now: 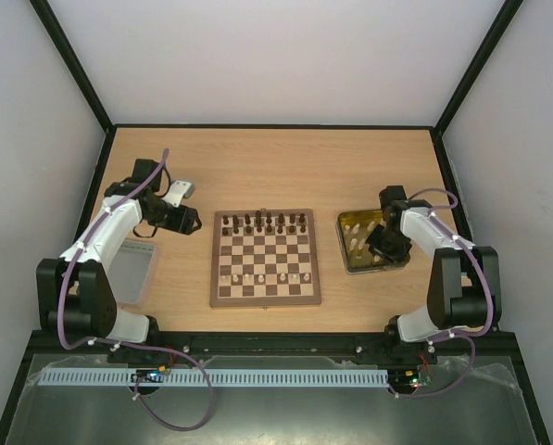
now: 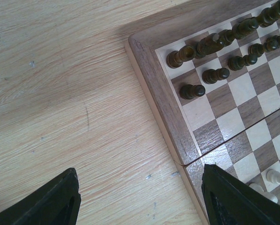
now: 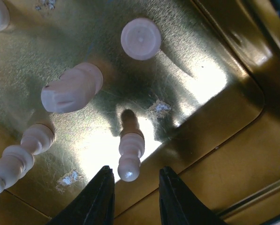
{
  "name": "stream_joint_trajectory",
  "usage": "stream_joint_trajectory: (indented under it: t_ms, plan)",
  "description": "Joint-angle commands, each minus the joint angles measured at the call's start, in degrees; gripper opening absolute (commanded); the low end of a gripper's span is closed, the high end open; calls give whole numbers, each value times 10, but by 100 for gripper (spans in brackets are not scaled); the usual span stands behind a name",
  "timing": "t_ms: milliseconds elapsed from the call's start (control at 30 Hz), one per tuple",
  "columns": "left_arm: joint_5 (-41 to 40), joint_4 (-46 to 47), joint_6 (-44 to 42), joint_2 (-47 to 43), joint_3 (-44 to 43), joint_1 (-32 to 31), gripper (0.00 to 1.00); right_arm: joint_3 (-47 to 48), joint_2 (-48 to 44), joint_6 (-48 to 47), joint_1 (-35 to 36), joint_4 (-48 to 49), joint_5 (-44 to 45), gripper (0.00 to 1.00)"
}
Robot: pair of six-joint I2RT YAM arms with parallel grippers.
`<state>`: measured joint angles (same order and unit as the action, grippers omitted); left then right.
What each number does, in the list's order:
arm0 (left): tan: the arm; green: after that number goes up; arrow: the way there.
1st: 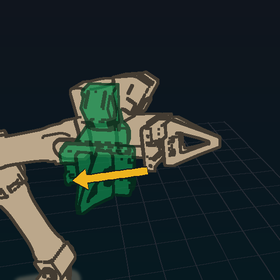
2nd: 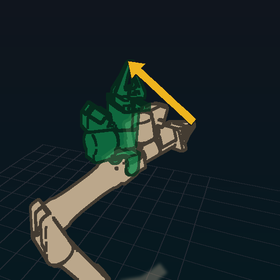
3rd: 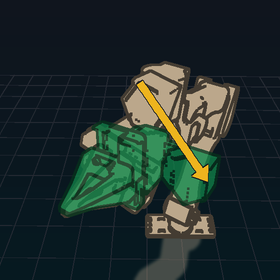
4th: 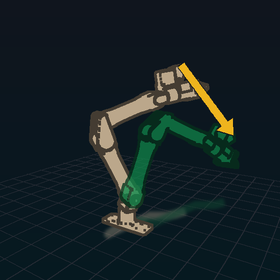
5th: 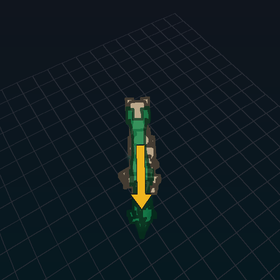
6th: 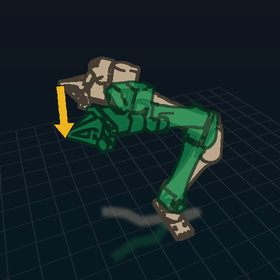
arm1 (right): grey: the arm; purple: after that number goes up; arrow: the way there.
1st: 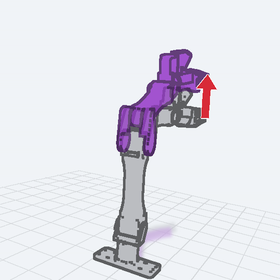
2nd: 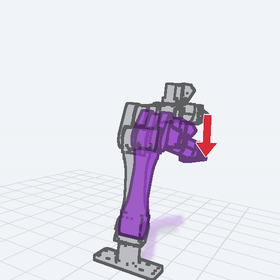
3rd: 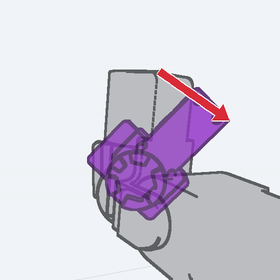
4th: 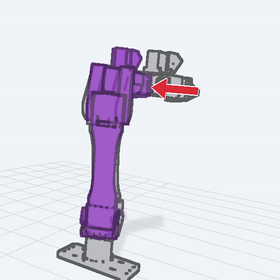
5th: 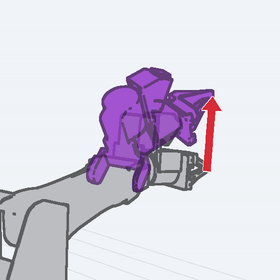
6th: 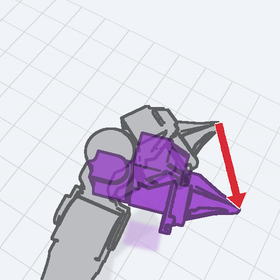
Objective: Set up the chess pieces on the board
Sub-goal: Pick up the chess piece from the storage box.
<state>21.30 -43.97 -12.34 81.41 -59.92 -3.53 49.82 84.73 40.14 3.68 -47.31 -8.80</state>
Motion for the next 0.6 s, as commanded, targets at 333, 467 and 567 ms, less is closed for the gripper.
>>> stream_joint_trajectory:
  t_ms: [333, 467, 567]
  plan:
    - [0, -2, 7, 10, 3, -9, 72, -11, 8, -4, -8, 26, 1, 12]
    - [2, -1, 7, 13, 4, -9, 72, -12, 7, -2, -8, 27, 0, 8]
    - [3, -1, 7, 15, 2, -9, 72, -8, 7, -2, -8, 25, 2, 5]
